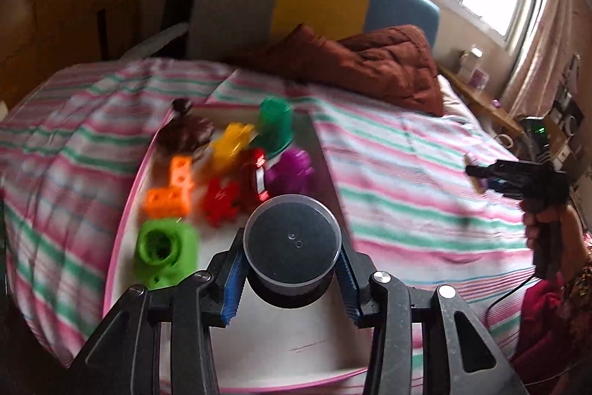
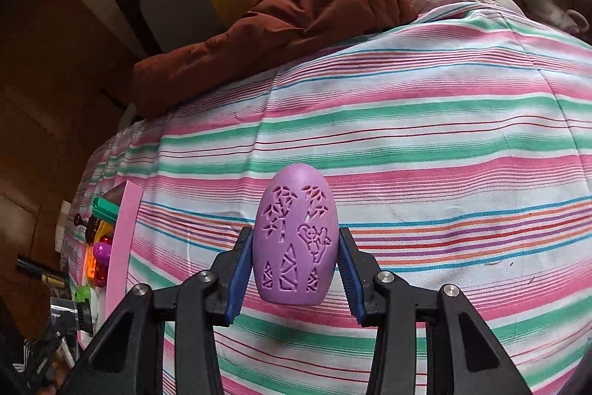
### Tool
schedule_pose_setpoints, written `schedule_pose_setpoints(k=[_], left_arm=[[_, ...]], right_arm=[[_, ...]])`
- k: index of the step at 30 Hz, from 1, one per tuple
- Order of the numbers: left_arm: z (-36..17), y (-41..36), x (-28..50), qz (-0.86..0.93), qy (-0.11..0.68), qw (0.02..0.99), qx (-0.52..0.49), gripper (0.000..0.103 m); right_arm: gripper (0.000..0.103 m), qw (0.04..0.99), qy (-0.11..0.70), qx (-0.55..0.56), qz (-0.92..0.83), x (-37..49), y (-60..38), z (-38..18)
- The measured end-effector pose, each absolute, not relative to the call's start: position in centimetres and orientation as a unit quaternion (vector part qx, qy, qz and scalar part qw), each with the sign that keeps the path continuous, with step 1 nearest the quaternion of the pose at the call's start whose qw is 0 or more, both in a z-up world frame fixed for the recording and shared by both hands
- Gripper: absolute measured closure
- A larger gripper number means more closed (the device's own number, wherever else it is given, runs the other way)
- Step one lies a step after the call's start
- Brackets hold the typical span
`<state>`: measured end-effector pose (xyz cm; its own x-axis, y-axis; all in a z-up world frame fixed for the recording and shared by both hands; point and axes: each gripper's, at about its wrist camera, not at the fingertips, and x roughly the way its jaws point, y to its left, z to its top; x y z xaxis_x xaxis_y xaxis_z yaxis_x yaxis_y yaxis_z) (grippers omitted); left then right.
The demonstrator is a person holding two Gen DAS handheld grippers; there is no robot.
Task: Organize rigid objects
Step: 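Carry the cylinder jar into the tray and open the left tool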
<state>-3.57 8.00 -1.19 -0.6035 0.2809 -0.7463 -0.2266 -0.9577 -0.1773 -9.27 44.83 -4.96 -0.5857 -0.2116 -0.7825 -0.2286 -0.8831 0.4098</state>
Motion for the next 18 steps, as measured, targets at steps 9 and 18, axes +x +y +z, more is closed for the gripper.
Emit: schedule_pose_setpoints(k=[9, 18], left_arm=[[-3.2, 6.5, -4.0, 0.894, -0.014, 0.110, -0.434, 0.059], [-2.5, 7.0, -3.3, 0.907, 0.018, 0.107, -0.408, 0.057]], right_arm=[[0.058, 0.005, 0.236, -0.450, 0.861, -9.3, 44.6, -4.8], [0.058, 0.000, 0.211, -0.443, 0.871, -9.3, 43.7, -4.3]])
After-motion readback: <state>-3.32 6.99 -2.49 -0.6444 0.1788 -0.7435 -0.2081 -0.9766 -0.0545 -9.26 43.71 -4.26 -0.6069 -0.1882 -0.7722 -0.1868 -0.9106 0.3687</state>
